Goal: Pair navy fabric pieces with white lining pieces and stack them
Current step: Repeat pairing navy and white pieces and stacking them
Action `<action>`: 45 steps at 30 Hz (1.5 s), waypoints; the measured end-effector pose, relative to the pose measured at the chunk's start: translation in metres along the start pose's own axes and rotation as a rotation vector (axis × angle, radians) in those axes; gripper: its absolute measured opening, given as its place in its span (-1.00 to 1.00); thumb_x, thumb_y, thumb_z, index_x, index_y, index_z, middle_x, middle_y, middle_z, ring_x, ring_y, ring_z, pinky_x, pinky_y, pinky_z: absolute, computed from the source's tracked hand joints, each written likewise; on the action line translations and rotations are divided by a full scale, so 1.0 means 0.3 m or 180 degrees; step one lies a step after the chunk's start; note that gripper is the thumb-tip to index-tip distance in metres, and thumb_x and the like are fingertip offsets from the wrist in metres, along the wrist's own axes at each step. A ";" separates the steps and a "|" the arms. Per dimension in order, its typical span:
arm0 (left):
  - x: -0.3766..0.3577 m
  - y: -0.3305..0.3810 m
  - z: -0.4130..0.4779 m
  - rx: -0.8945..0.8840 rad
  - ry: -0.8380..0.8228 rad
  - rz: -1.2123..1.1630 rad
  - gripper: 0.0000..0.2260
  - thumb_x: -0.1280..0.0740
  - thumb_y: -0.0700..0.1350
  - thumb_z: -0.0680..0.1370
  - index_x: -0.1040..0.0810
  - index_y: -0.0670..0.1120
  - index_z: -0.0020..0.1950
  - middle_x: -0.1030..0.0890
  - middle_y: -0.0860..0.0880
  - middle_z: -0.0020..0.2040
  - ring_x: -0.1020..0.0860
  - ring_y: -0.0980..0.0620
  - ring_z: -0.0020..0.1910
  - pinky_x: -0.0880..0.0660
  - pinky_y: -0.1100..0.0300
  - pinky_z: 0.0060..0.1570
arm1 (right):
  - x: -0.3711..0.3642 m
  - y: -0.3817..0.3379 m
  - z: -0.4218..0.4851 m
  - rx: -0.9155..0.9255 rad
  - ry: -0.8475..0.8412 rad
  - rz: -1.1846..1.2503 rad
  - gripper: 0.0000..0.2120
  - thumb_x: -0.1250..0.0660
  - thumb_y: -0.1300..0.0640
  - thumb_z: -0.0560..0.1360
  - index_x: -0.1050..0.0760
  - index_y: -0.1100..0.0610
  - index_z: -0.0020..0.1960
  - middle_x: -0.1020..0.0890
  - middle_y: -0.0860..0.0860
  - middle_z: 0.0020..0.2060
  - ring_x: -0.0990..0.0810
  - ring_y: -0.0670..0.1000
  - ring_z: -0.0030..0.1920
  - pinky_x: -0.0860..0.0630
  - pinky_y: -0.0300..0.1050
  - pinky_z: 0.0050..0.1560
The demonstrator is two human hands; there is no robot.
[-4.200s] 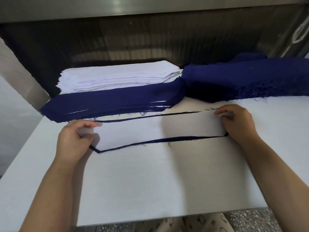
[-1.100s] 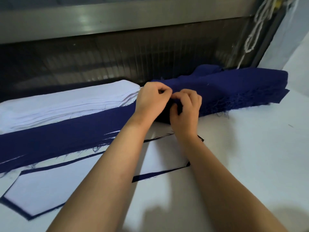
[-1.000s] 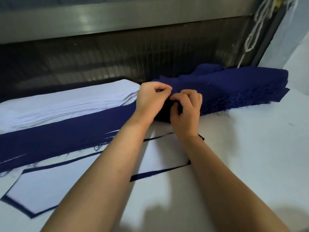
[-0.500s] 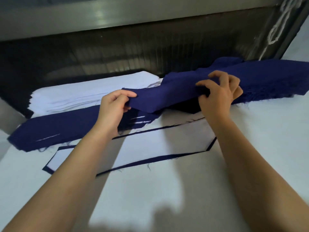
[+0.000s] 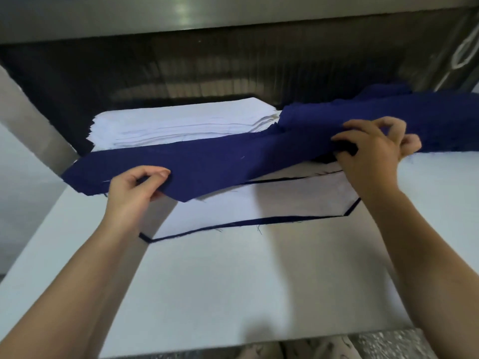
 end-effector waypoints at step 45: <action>0.209 -0.048 -0.087 -0.0494 0.0627 0.1266 -0.84 -0.32 -0.28 0.52 -0.60 -0.03 -0.07 -0.59 0.22 -0.12 -0.51 0.38 -0.11 -0.37 0.54 -0.01 | -0.074 0.188 -0.210 -0.1064 0.0091 0.1823 -0.50 -0.08 0.53 0.28 -0.59 0.06 -0.12 -0.61 -0.06 0.03 -0.53 -0.10 0.09 -0.42 -0.36 0.12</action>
Point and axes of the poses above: each hand's wrist, its own z-axis towards the middle knuckle, its own x-axis out of the back of the hand, y = z × x, the point moved 10 cm from there along z, towards the middle knuckle
